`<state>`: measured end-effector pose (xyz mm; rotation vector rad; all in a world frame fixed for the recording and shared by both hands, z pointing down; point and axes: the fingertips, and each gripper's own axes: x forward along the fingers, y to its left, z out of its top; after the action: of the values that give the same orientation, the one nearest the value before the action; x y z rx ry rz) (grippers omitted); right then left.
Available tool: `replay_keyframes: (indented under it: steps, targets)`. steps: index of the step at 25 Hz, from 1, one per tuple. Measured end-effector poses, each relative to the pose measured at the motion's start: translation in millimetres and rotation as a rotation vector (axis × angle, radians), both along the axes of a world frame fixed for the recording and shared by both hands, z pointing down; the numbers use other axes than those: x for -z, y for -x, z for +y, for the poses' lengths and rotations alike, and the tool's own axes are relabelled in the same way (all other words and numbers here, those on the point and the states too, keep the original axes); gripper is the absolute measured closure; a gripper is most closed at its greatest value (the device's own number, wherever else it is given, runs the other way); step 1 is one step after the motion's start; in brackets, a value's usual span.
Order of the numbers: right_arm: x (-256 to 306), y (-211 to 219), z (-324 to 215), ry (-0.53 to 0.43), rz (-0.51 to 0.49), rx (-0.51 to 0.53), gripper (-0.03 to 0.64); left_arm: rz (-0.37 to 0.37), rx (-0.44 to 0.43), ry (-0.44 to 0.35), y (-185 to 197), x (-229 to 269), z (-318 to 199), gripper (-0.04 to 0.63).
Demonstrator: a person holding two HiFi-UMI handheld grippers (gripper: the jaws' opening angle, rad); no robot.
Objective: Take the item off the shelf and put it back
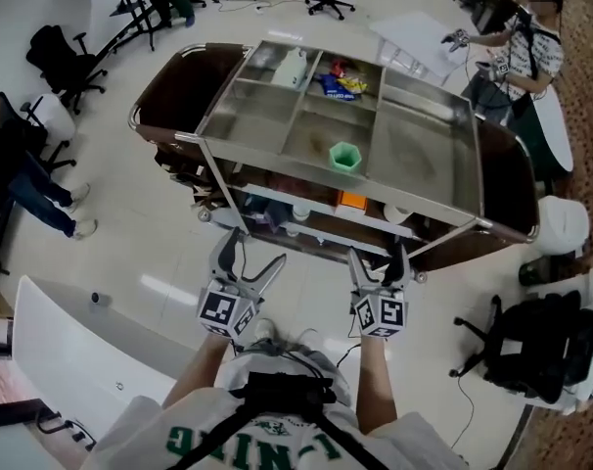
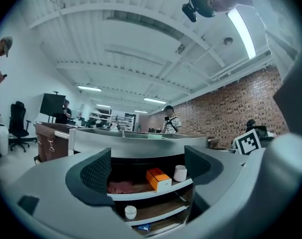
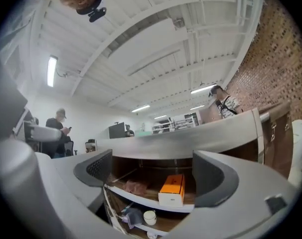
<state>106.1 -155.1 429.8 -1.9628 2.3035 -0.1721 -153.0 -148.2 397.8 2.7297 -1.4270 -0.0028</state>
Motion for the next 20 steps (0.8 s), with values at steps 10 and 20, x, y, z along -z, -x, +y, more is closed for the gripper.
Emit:
replay_keyframes:
  steps: [10, 20]
  targets:
    - [76, 6, 49, -0.139, 0.117, -0.029, 0.112, -0.033, -0.064, -0.023, -22, 26, 8, 0.153]
    - [98, 9, 57, -0.175, 0.138, -0.034, 0.118, -0.073, -0.079, -0.086, -23, 37, 5, 0.153]
